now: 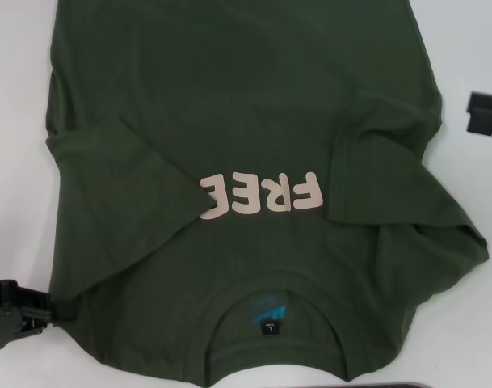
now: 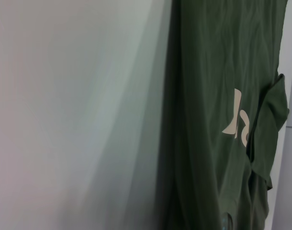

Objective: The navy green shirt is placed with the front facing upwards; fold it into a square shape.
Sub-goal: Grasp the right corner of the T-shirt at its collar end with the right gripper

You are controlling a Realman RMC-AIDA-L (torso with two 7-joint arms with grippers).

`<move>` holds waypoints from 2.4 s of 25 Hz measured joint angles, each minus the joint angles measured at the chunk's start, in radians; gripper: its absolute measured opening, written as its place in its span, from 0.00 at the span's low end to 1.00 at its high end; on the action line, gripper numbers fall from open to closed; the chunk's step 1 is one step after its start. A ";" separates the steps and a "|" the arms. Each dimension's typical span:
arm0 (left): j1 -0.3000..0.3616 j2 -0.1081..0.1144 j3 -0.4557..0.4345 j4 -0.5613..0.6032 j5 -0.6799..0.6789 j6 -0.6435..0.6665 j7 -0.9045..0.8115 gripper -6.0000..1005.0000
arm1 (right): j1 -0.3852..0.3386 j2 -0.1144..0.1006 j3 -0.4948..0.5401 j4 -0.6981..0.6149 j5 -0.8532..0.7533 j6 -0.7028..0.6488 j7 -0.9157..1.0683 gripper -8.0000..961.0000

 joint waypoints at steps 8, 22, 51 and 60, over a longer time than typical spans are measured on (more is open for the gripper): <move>-0.011 0.007 -0.003 0.002 -0.004 0.007 0.010 0.05 | -0.009 -0.119 -0.001 -0.011 -0.252 0.021 0.218 0.88; -0.042 0.009 -0.003 0.001 -0.006 0.012 0.015 0.05 | 0.066 -0.135 -0.015 -0.039 -0.526 0.036 0.334 0.88; -0.066 0.010 -0.004 0.005 -0.004 0.025 0.024 0.05 | 0.075 -0.075 -0.027 0.040 -0.597 0.133 0.440 0.88; -0.066 0.012 -0.004 0.005 -0.004 0.026 0.024 0.06 | 0.080 -0.066 -0.034 0.051 -0.597 0.147 0.456 0.88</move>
